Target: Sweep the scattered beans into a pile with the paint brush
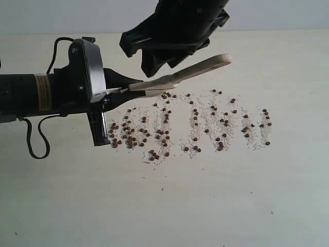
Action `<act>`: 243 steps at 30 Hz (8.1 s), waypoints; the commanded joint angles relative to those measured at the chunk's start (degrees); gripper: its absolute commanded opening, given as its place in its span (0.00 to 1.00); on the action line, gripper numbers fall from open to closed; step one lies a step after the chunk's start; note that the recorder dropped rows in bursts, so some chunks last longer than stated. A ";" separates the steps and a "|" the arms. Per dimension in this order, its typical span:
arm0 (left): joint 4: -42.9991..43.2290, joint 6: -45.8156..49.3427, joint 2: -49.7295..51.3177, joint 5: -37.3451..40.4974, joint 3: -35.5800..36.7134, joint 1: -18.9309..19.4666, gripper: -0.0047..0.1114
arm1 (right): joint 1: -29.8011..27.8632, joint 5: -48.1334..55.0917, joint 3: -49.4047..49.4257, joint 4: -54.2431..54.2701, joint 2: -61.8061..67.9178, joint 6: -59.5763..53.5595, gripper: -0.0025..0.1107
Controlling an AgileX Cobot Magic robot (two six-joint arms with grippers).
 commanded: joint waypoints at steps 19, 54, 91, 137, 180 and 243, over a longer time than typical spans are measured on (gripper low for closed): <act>22.21 -49.76 -0.32 -18.29 -3.98 10.27 0.04 | -0.23 -31.16 26.52 -39.17 -41.82 34.65 0.05; 24.22 -50.84 5.37 -22.94 -3.78 11.90 0.04 | -0.11 -62.11 33.33 -47.72 -21.32 54.26 0.02; 23.29 -51.44 5.37 -22.94 -3.78 13.39 0.04 | -22.95 -29.74 32.05 -40.15 -28.66 12.02 0.02; 24.44 -47.84 5.72 -22.94 -3.78 18.68 0.04 | -21.39 11.17 20.14 89.14 3.98 -119.30 0.51; 24.04 -43.77 5.72 -22.94 -3.78 18.68 0.07 | -16.50 11.17 10.03 89.14 11.89 -111.72 0.02; 11.99 -50.14 5.75 -13.17 -3.78 18.00 0.04 | -18.74 -0.51 8.30 87.36 8.60 -91.75 0.02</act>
